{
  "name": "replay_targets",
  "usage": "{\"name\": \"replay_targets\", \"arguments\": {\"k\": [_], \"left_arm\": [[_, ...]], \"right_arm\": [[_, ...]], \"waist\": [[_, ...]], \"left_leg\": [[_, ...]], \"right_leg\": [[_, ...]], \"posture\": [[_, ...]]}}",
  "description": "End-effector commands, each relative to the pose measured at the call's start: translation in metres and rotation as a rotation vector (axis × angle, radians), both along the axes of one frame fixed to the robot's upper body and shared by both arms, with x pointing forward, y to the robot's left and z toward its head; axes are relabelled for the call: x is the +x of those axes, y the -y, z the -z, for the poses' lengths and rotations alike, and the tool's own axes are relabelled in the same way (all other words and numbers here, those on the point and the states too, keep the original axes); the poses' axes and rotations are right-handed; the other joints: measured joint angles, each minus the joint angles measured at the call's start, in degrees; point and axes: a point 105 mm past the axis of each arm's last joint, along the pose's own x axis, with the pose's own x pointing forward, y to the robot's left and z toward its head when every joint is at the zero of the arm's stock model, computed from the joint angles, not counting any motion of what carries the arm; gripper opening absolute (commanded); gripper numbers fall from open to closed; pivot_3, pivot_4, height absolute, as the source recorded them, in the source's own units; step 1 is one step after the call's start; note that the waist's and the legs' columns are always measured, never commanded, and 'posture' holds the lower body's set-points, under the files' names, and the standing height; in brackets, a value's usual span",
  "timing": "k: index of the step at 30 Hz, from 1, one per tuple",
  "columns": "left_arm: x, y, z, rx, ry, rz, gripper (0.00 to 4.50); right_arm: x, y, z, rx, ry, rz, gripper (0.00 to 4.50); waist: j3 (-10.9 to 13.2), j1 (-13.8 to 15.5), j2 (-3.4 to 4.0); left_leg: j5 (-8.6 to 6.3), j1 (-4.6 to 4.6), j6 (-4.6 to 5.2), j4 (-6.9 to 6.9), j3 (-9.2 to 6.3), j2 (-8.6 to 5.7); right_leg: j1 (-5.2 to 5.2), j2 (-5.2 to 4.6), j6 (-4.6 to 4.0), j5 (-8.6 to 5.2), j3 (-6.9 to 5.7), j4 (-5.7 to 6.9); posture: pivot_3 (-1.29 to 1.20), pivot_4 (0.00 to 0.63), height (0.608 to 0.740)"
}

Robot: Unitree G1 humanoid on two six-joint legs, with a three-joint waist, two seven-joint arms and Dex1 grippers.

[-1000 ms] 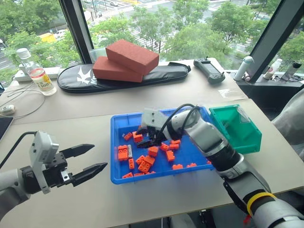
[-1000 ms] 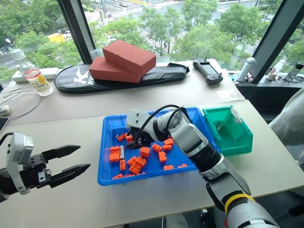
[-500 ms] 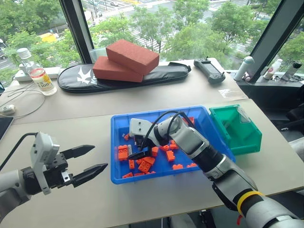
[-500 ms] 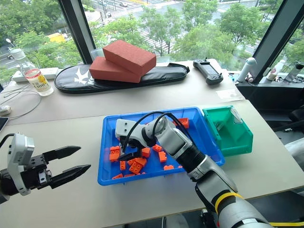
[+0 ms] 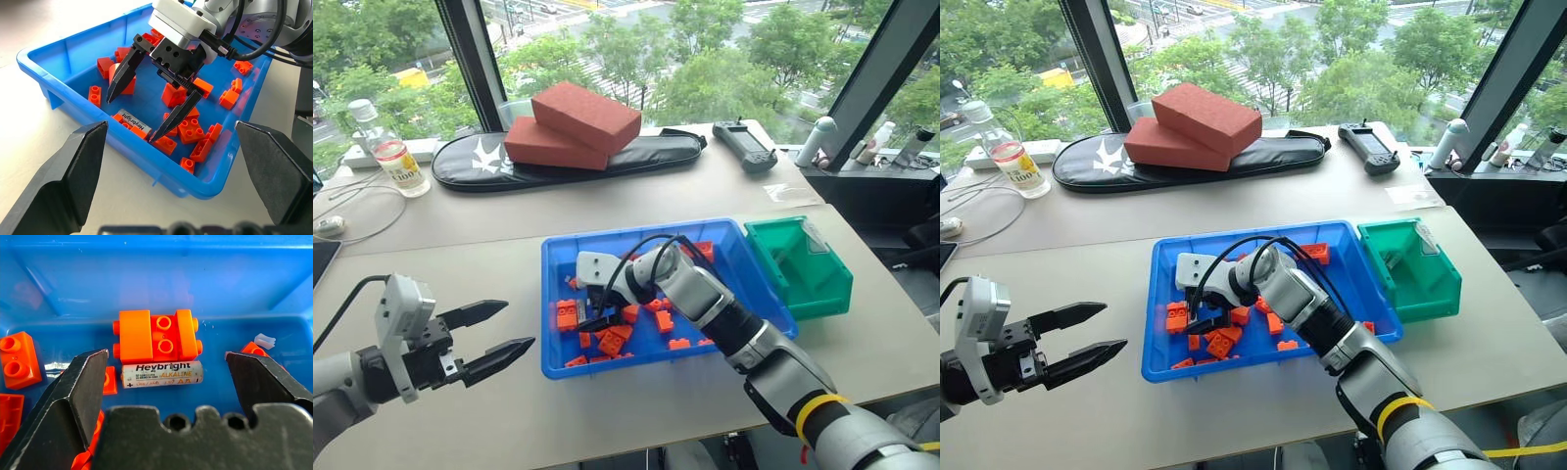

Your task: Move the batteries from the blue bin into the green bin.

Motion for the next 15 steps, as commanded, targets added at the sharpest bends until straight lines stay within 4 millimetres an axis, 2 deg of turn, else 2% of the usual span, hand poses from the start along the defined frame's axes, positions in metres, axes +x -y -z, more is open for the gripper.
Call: {"name": "replay_targets", "arguments": {"k": [1, 7, 10, 15], "left_arm": [[-0.0019, 0.0013, -0.0066, 0.016, 0.031, 0.006, 4.5], [-0.0017, 0.001, -0.0068, 0.017, 0.034, 0.006, 4.5], [-0.0014, 0.0009, -0.0066, 0.018, 0.034, 0.005, 4.5], [-0.0012, 0.0005, -0.0067, 0.019, 0.035, 0.003, 4.5]], "right_arm": [[0.0033, 0.0021, 0.0043, -0.03, 0.023, 0.008, 4.46], [0.0018, 0.0026, 0.0067, -0.042, 0.013, 0.002, 4.46], [0.0012, 0.0034, 0.0087, -0.047, 0.006, 0.002, 3.78], [-0.0007, 0.0034, 0.0098, -0.052, -0.002, -0.004, 2.09]], "waist": [[0.0, 0.0, 0.0], [0.0, -0.04, 0.0], [0.0, -0.05, 0.0], [-0.02, -0.16, -0.02]], "left_leg": [[0.0, 0.01, 0.0, 0.0, 0.0, 0.0], [0.0, 0.03, 0.0, 0.0, 0.0, 0.0], [0.0, 0.03, 0.0, 0.0, 0.0, 0.0], [0.0, 0.05, 0.0, 0.0, 0.0, 0.0]], "right_leg": [[0.01, 0.0, 0.0, 0.0, 0.0, 0.0], [0.02, 0.0, 0.0, 0.0, 0.0, 0.01], [0.02, 0.0, 0.0, 0.0, 0.0, 0.01], [0.02, 0.0, 0.0, 0.0, 0.0, 0.03]], "posture": [[0.0, 0.15, 0.74], [0.0, 0.15, 0.74], [0.0, 0.15, 0.74], [0.0, 0.15, 0.74]]}}
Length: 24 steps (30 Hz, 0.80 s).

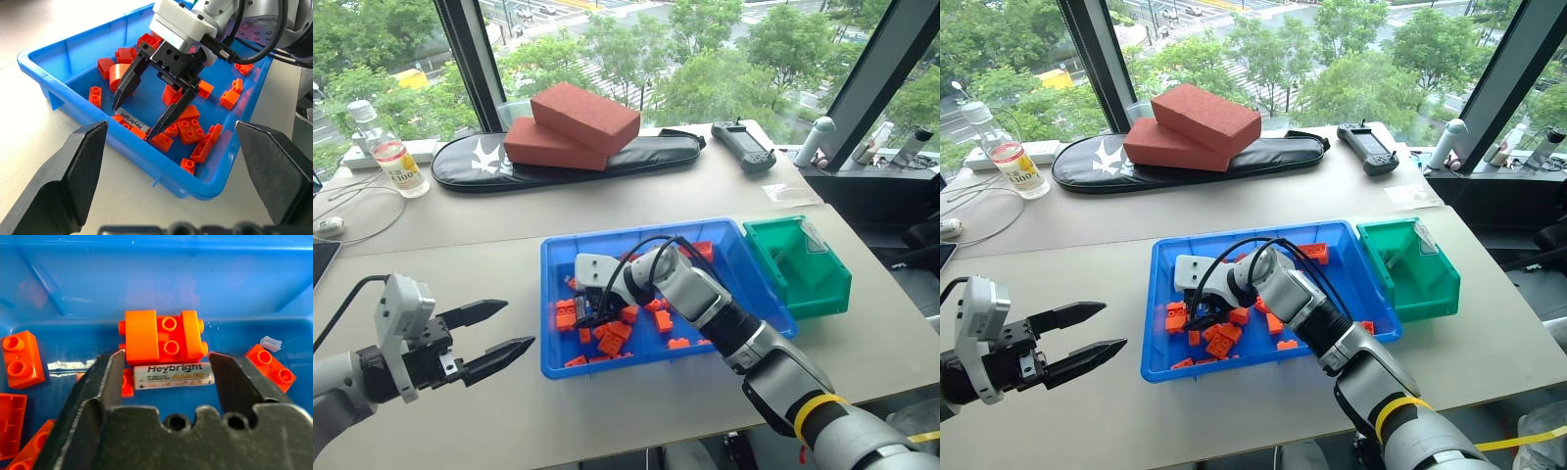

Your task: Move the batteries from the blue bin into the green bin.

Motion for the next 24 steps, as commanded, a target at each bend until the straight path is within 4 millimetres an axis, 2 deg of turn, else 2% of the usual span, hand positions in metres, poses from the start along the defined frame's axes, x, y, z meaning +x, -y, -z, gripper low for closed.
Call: {"name": "replay_targets", "arguments": {"k": [1, 13, 24], "left_arm": [[-0.001, 0.001, -0.007, 0.018, 0.035, 0.005, 4.5], [0.0, 0.001, -0.006, 0.015, 0.035, 0.008, 4.5], [0.001, 0.001, -0.006, 0.015, 0.035, 0.01, 4.5]], "right_arm": [[0.0, 0.003, 0.008, -0.04, 0.001, 0.006, 2.09], [-0.002, 0.007, -0.01, -0.006, 0.011, 0.009, 2.09], [0.011, 0.019, -0.017, -0.013, 0.04, 0.061, 2.09]], "waist": [[-0.02, -0.14, -0.03], [-0.01, -0.28, -0.02], [-0.01, -0.28, -0.03]], "left_leg": [[0.0, 0.05, 0.0, 0.0, 0.0, 0.0], [0.0, 0.06, 0.0, 0.0, 0.0, 0.0], [0.0, 0.06, 0.0, 0.0, 0.0, 0.0]], "right_leg": [[0.04, 0.0, 0.0, 0.0, 0.0, 0.01], [-0.03, 0.0, -0.03, -0.03, -0.01, 0.19], [-0.04, 0.0, -0.04, -0.03, -0.01, 0.19]], "posture": [[0.0, 0.15, 0.74], [0.0, 0.15, 0.74], [0.0, 0.15, 0.74]]}}
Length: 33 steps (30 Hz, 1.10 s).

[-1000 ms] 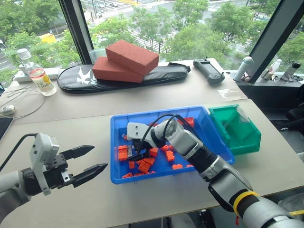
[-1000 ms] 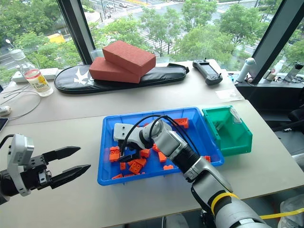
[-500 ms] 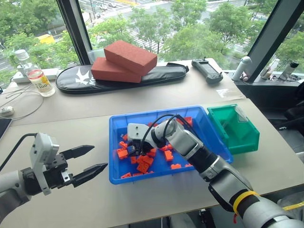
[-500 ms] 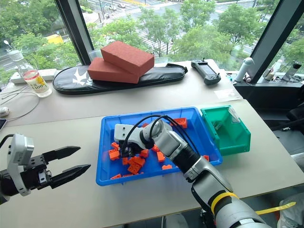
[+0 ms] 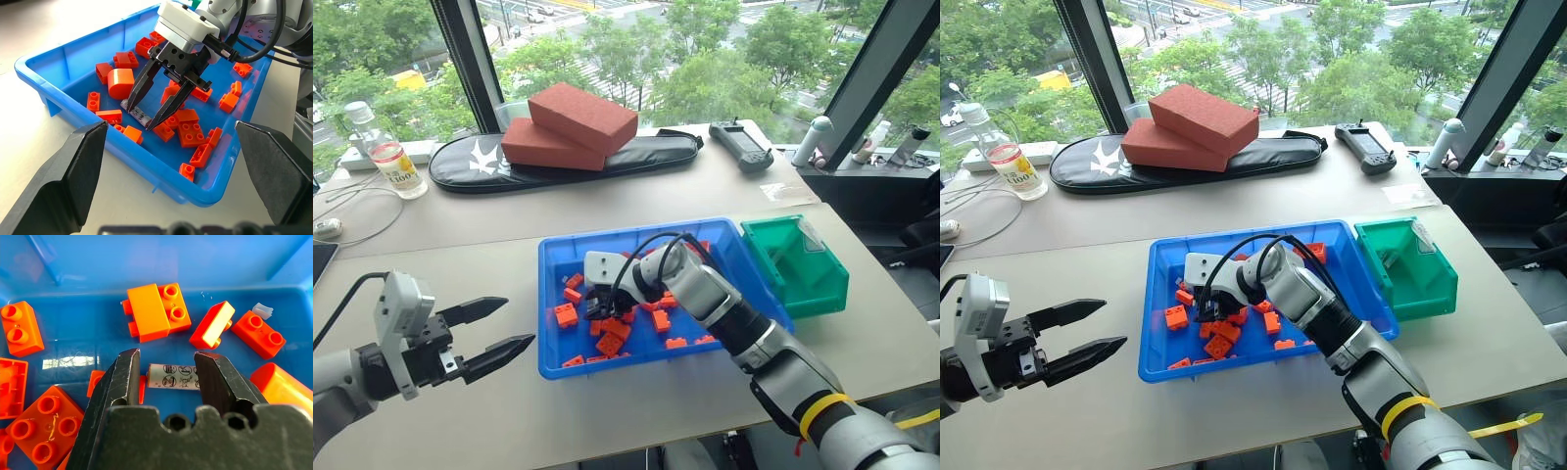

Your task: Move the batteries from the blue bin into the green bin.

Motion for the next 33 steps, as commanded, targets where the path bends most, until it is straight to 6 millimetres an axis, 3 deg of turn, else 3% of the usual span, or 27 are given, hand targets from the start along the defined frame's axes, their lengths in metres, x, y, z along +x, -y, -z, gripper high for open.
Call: {"name": "replay_targets", "arguments": {"k": [1, 2, 5, 10, 33], "left_arm": [[-0.001, 0.0, -0.004, 0.015, 0.022, 0.007, 4.5], [-0.001, 0.0, -0.004, 0.015, 0.021, 0.006, 4.5], [-0.001, 0.0, -0.004, 0.014, 0.021, 0.006, 4.5], [-0.001, 0.0, -0.004, 0.016, 0.021, 0.003, 4.5], [-0.001, 0.0, -0.004, 0.013, 0.023, -0.004, 4.5]], "right_arm": [[0.005, 0.001, -0.015, 0.024, 0.041, 0.012, 2.09], [0.005, 0.001, -0.014, 0.024, 0.041, 0.014, 2.09], [0.005, 0.0, -0.012, 0.022, 0.042, 0.01, 2.78], [0.004, -0.002, -0.012, 0.022, 0.049, 0.005, 4.47], [0.017, 0.006, 0.003, -0.036, -0.007, 0.107, 4.47]], "waist": [[0.0, -0.03, 0.0], [0.0, -0.04, 0.0], [0.0, -0.06, 0.0], [0.0, -0.05, 0.0], [0.0, -0.02, 0.0]], "left_leg": [[0.0, 0.0, 0.0, 0.0, 0.0, 0.0], [0.0, 0.0, 0.0, 0.0, 0.0, 0.0], [0.0, 0.0, 0.0, 0.0, 0.0, 0.0], [0.0, 0.0, 0.0, 0.0, 0.0, 0.0], [0.0, 0.02, 0.0, 0.0, 0.0, 0.0]], "right_leg": [[0.0, 0.0, 0.0, 0.0, 0.0, 0.0], [0.0, 0.0, 0.0, 0.0, 0.0, 0.0], [-0.01, 0.0, 0.0, 0.0, 0.0, 0.01], [-0.01, 0.0, -0.01, -0.01, 0.0, 0.01], [0.0, 0.0, -0.01, -0.01, 0.0, 0.04]], "posture": [[0.0, 0.15, 0.74], [0.0, 0.15, 0.74], [0.0, 0.15, 0.74], [0.0, 0.15, 0.74], [0.0, 0.15, 0.74]]}}
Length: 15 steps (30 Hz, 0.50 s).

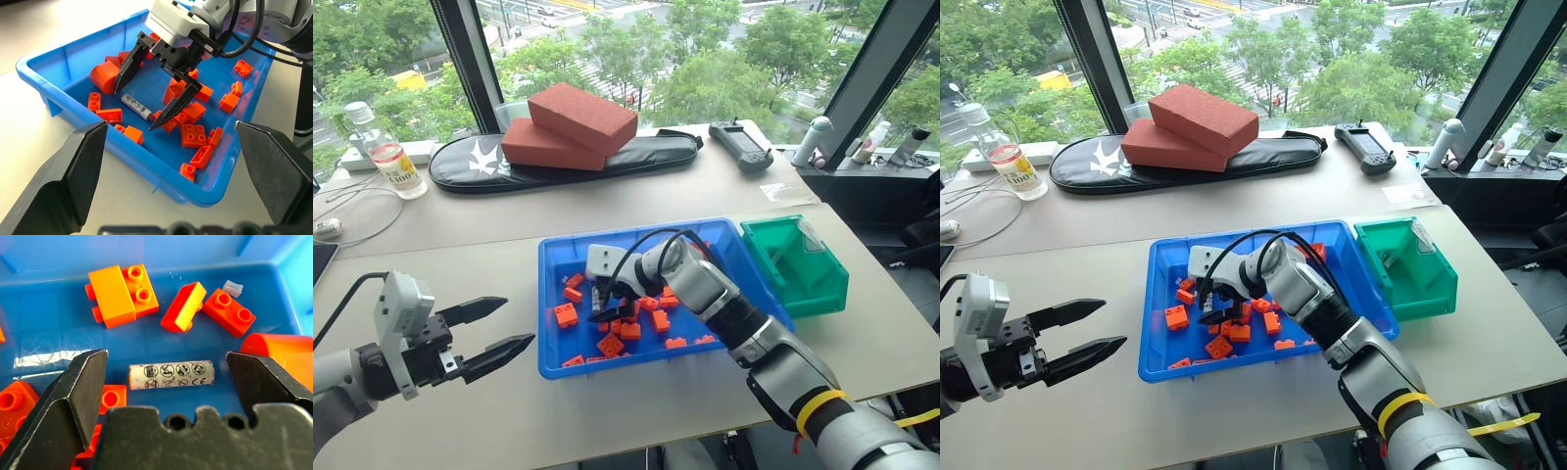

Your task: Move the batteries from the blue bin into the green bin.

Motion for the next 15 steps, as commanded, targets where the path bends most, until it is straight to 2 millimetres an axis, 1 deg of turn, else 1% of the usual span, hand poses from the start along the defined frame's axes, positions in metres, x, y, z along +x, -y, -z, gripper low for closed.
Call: {"name": "replay_targets", "arguments": {"k": [1, 3, 5, 7, 9, 12, 15], "left_arm": [[-0.001, 0.001, -0.004, 0.012, 0.023, 0.0, 4.5], [-0.001, 0.001, -0.005, 0.011, 0.023, 0.0, 4.5], [-0.001, 0.001, -0.005, 0.012, 0.022, -0.002, 4.5], [-0.002, 0.0, -0.005, 0.014, 0.022, -0.004, 4.5], [-0.002, 0.0, -0.005, 0.014, 0.022, -0.006, 4.5], [-0.004, 0.0, -0.004, 0.015, 0.021, -0.013, 4.5], [-0.006, 0.0, -0.004, 0.013, 0.018, -0.024, 4.5]], "right_arm": [[-0.001, 0.002, -0.002, 0.004, -0.017, 0.011, 4.47], [-0.009, -0.001, -0.012, 0.049, -0.039, -0.016, 4.47], [-0.019, -0.007, -0.034, 0.144, -0.078, -0.041, 4.47], [-0.032, -0.007, -0.056, 0.228, -0.113, -0.063, 4.47], [-0.042, -0.003, -0.065, 0.256, -0.127, -0.076, 4.47], [-0.039, 0.012, -0.071, 0.292, -0.117, 0.07, 4.47], [-0.022, 0.029, -0.069, 0.334, -0.066, 0.382, 4.47]], "waist": [[0.0, 0.01, 0.0], [0.0, 0.03, 0.0], [0.01, 0.02, 0.01], [0.01, 0.01, 0.01], [0.01, 0.04, 0.02], [0.01, 0.07, 0.01], [0.0, 0.31, 0.0]], "left_leg": [[0.0, 0.0, 0.0, 0.0, 0.0, 0.0], [0.0, 0.0, 0.0, 0.0, 0.0, 0.0], [0.0, -0.02, 0.0, 0.0, 0.0, 0.0], [0.0, -0.08, 0.0, 0.0, 0.0, 0.0], [0.0, -0.12, 0.0, 0.0, -0.01, 0.0], [0.0, -0.09, 0.0, 0.0, -0.02, 0.01], [0.0, -0.09, 0.0, 0.0, -0.03, 0.0]], "right_leg": [[0.0, 0.0, 0.0, 0.0, 0.0, 0.0], [0.0, 0.0, 0.0, 0.0, 0.0, 0.0], [-0.02, 0.0, 0.0, 0.0, 0.0, 0.0], [-0.08, 0.0, 0.0, 0.0, 0.0, 0.01], [-0.12, 0.0, 0.0, 0.0, -0.01, 0.02], [-0.09, 0.0, 0.0, -0.01, -0.03, 0.02], [-0.09, 0.0, -0.01, -0.02, -0.04, 0.01]], "posture": [[0.0, 0.15, 0.74], [0.0, 0.15, 0.74], [0.0, 0.15, 0.74], [0.0, 0.15, 0.74], [0.0, 0.15, 0.74], [0.0, 0.15, 0.74], [0.0, 0.15, 0.74]]}}
